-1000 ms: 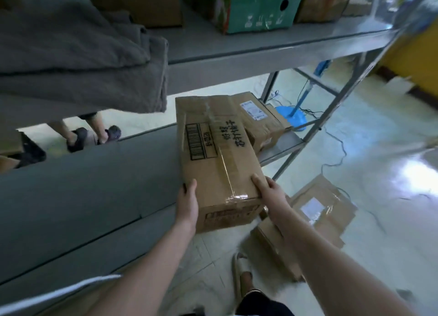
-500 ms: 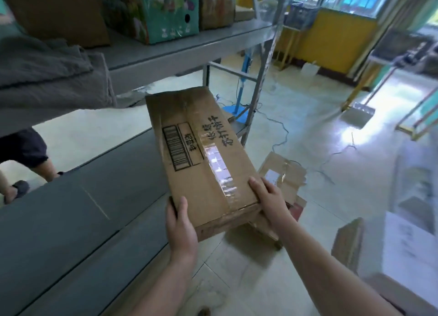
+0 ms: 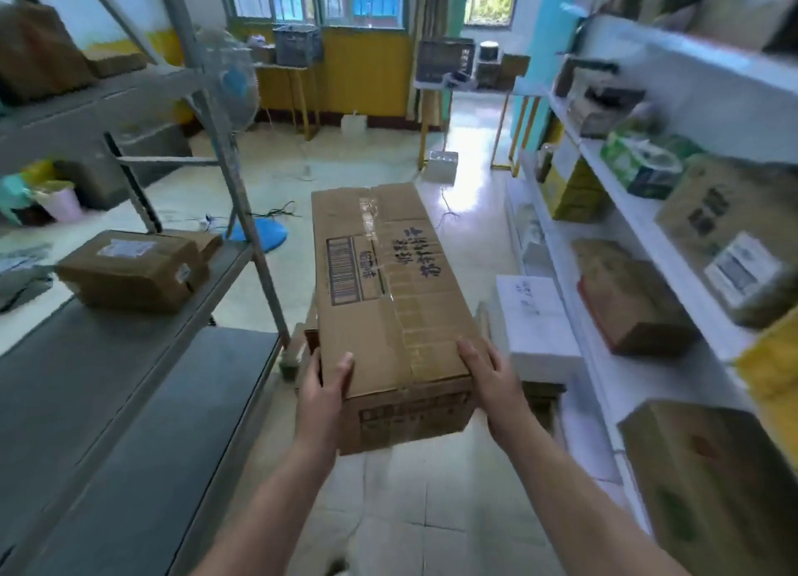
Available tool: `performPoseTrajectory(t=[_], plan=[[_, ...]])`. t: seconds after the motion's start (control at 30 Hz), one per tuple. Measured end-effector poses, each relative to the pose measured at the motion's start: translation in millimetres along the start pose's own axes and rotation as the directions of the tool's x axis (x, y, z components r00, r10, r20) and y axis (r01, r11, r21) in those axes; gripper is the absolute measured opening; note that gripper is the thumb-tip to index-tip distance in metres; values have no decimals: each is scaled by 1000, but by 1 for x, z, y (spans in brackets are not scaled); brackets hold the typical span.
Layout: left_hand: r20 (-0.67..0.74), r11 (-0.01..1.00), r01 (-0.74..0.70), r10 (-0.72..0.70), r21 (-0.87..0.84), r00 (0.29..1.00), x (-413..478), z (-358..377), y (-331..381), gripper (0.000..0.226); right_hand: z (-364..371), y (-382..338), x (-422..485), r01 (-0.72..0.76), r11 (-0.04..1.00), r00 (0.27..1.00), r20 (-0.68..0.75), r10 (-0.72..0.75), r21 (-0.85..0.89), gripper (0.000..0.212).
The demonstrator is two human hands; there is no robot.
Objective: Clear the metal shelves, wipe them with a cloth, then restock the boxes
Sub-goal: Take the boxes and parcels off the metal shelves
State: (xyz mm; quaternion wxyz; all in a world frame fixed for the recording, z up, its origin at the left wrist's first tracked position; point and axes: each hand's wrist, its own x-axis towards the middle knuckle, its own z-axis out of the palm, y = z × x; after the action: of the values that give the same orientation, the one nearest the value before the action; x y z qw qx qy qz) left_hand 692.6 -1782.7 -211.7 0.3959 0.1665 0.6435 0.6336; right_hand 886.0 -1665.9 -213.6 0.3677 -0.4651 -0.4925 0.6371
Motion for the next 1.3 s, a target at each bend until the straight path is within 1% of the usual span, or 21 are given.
performPoseTrajectory(t=[0.07,0.1,0.13,0.17,0.23,0.27,0.3,0.37,0.4,0.47,0.53,0.57,0.63,0.67,0.73,0.8,0.93,0.97,1.03,1.13,1.3], plan=[[70,999,26,-28,35,997,-13,33,-13,64,-42,5,-15,11,999,997,-77,-9,31,53],[103,999,31,-35,36,994,-15,42,-16,69,-52,5,-17,16,999,993,-116,-10,52,55],[166,997,35,-46,70,985,-29,76,-29,72,-94,8,-32,29,996,983,-181,-13,84,56],[173,997,34,-47,76,984,-31,83,-32,69,-102,7,-35,39,994,981,-194,-20,97,61],[235,997,33,-49,70,971,-39,111,-41,55,-132,8,-45,35,993,968,-253,-6,114,84],[262,996,35,-55,83,963,-42,121,-43,51,-144,10,-47,53,992,961,-277,-19,113,89],[294,995,39,-64,90,954,-45,135,-45,49,-158,12,-48,52,992,951,-308,-15,114,86],[349,993,33,-72,116,934,-48,163,-49,45,-182,13,-55,69,989,929,-369,-16,131,62],[381,991,23,-72,132,922,-49,179,-52,42,-196,14,-57,78,985,916,-401,-11,152,57],[421,989,1,-65,151,905,-50,203,-54,40,-215,17,-56,73,985,887,-461,8,158,63],[453,982,-14,-74,187,888,-45,231,-59,50,-238,19,-49,70,983,857,-515,29,171,68],[463,980,-8,-87,199,882,-42,241,-62,52,-246,18,-45,67,982,849,-526,37,177,65],[475,981,6,-98,192,875,-36,261,-67,45,-262,15,-33,49,985,840,-541,48,163,63],[480,980,11,-108,199,870,-29,272,-72,47,-271,14,-23,35,988,838,-544,51,148,65],[478,973,25,-135,228,868,-14,293,-80,51,-288,8,2,13,993,832,-553,52,114,71],[468,972,49,-154,230,870,8,316,-83,39,-303,3,35,-10,997,827,-560,54,81,77],[428,961,105,-210,254,879,69,357,-91,31,-321,1,114,-66,995,841,-533,97,78,90],[415,957,128,-232,262,880,86,366,-91,31,-324,4,133,-89,992,839,-529,123,89,90],[393,946,165,-270,279,879,128,389,-88,31,-329,5,174,-131,988,849,-507,153,79,80],[395,938,168,-284,302,874,192,425,-76,25,-339,6,236,-160,986,845,-509,164,51,106],[411,928,171,-305,330,859,277,481,-59,24,-355,-10,328,-210,977,848,-489,205,45,116]])
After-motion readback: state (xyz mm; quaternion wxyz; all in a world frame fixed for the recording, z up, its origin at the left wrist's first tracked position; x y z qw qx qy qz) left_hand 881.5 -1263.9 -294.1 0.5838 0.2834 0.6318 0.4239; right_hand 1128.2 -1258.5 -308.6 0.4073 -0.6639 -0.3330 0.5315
